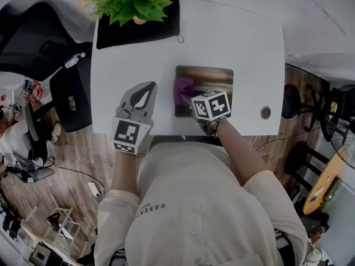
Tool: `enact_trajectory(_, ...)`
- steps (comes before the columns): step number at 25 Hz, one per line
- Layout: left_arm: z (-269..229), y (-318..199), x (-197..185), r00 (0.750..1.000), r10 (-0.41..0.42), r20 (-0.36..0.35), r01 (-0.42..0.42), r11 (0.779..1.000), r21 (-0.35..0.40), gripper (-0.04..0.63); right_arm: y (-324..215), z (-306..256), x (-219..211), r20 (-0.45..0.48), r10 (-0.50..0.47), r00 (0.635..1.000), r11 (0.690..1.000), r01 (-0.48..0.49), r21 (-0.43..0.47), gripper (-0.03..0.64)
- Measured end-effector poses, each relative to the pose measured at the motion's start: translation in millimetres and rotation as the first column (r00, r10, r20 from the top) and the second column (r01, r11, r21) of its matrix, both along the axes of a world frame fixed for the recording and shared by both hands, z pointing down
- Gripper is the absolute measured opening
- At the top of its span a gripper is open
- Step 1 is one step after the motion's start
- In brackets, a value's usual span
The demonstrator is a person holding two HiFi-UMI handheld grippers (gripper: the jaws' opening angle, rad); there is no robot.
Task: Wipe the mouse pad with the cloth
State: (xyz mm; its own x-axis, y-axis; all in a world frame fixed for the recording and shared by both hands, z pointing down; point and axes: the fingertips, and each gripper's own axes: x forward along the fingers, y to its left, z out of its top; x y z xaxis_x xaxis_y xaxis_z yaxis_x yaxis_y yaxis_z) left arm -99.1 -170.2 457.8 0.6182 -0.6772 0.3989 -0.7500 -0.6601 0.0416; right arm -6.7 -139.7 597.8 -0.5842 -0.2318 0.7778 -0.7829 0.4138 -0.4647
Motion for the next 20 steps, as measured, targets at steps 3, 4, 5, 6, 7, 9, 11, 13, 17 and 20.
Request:
enact_trajectory(3, -1, 0, 9, 1.000, 0.017, 0.002, -0.017, 1.000, 0.004, 0.002, 2, 0, 8, -0.003, 0.004, 1.000, 1.000, -0.004, 0.000, 0.101)
enact_trajectory(4, -2, 0, 12, 1.000, 0.020, 0.002, -0.020, 1.000, 0.005, 0.002, 3, 0, 12, -0.004, 0.007, 1.000, 1.000, -0.007, 0.001, 0.101)
enact_trajectory(5, -2, 1, 15, 1.000, 0.022, 0.003, -0.022, 1.000, 0.005, 0.002, 3, -1, 16, -0.005, 0.010, 1.000, 1.000, -0.010, 0.002, 0.101)
enact_trajectory(6, -3, 1, 17, 1.000, 0.023, 0.003, -0.023, 1.000, 0.005, 0.002, 4, -1, 20, -0.006, 0.014, 1.000, 1.000, -0.014, 0.003, 0.101)
enact_trajectory(7, -3, 1, 20, 1.000, 0.024, 0.003, -0.024, 1.000, 0.005, 0.002, 4, -1, 24, -0.007, 0.019, 1.000, 1.000, -0.019, 0.004, 0.101)
enact_trajectory(9, -3, 2, 25, 1.000, 0.026, 0.003, -0.026, 1.000, 0.005, 0.002, 5, -1, 33, -0.009, 0.027, 1.000, 1.000, -0.027, 0.007, 0.101)
enact_trajectory(11, -3, 4, 31, 1.000, 0.029, 0.004, -0.029, 1.000, 0.006, 0.002, 6, 0, 42, -0.010, 0.034, 0.999, 0.999, -0.033, 0.010, 0.103)
enact_trajectory(13, -4, 6, 38, 1.000, 0.030, 0.007, -0.030, 1.000, 0.007, 0.001, 7, 0, 52, -0.010, 0.038, 0.999, 0.999, -0.038, 0.013, 0.103)
enact_trajectory(17, -3, 8, 54, 0.999, 0.034, 0.015, -0.034, 0.999, 0.006, 0.002, 8, 1, 71, -0.012, 0.045, 0.999, 0.999, -0.045, 0.016, 0.104)
enact_trajectory(20, -5, 12, 68, 0.999, 0.035, 0.020, -0.036, 0.999, 0.006, 0.002, 11, 1, 86, -0.008, 0.050, 0.999, 0.999, -0.049, 0.016, 0.104)
